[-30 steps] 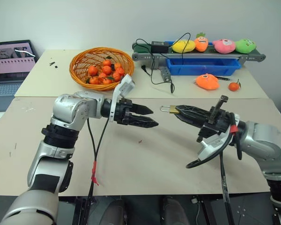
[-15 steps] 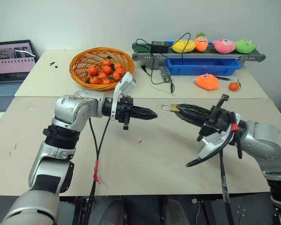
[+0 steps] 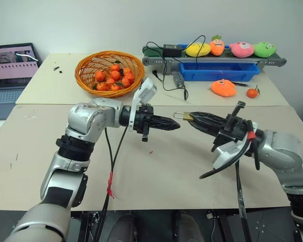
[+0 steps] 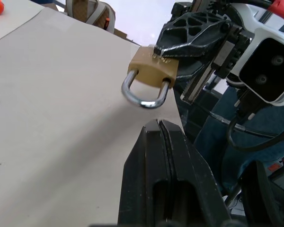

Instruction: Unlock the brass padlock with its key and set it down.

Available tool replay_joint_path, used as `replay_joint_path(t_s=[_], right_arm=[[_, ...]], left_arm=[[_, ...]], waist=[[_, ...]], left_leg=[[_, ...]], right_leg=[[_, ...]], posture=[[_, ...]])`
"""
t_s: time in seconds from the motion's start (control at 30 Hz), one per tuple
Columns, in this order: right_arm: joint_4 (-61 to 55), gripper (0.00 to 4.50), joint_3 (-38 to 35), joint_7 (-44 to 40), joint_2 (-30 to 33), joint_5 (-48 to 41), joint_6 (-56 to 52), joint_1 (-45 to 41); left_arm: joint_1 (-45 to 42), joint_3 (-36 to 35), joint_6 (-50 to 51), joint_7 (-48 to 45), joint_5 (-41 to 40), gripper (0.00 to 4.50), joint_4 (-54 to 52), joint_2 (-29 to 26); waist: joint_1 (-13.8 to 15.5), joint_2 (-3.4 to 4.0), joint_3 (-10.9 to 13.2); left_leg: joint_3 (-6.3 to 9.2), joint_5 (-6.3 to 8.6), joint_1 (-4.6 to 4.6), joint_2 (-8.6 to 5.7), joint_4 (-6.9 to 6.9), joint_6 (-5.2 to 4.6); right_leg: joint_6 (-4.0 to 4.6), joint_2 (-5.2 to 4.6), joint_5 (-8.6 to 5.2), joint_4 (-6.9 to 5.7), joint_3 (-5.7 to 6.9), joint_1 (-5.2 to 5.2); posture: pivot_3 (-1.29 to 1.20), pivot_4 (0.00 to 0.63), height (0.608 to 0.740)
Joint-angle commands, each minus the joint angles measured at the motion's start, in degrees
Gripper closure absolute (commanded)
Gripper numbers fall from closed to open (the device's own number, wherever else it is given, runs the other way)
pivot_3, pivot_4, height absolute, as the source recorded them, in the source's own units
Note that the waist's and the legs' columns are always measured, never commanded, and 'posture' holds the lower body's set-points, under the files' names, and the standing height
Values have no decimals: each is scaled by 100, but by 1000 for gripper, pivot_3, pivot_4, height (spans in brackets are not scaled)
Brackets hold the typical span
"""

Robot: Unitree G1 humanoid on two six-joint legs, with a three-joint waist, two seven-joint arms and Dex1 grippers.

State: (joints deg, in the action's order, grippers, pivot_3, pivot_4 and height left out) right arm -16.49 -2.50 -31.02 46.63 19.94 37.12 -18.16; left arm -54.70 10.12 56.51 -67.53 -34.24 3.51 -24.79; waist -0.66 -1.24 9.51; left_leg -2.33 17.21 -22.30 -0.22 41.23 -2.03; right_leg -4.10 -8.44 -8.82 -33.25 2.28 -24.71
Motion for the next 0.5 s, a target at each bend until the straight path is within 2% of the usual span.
replay_joint_path(t_s=[0.03, 0.5], right_arm=[[-146, 4376, -29, 67, -14, -102, -1, 41], [-163, 4376, 35, 62, 4, -114, 25, 248]], left_arm=[[-190, -79, -17, -1, -104, 4476, -104, 8], [-268, -96, -108, 70, -20, 4476, 118, 22]], waist=[[0, 0, 0], [0, 0, 0]], left_leg=[[0, 0, 0, 0, 0, 0], [2, 0, 0, 0, -1, 0]], right_leg=[[0, 0, 0, 0, 0, 0], [0, 0, 0, 2, 0, 0]], posture=[[0, 150, 740], [0, 150, 740]])
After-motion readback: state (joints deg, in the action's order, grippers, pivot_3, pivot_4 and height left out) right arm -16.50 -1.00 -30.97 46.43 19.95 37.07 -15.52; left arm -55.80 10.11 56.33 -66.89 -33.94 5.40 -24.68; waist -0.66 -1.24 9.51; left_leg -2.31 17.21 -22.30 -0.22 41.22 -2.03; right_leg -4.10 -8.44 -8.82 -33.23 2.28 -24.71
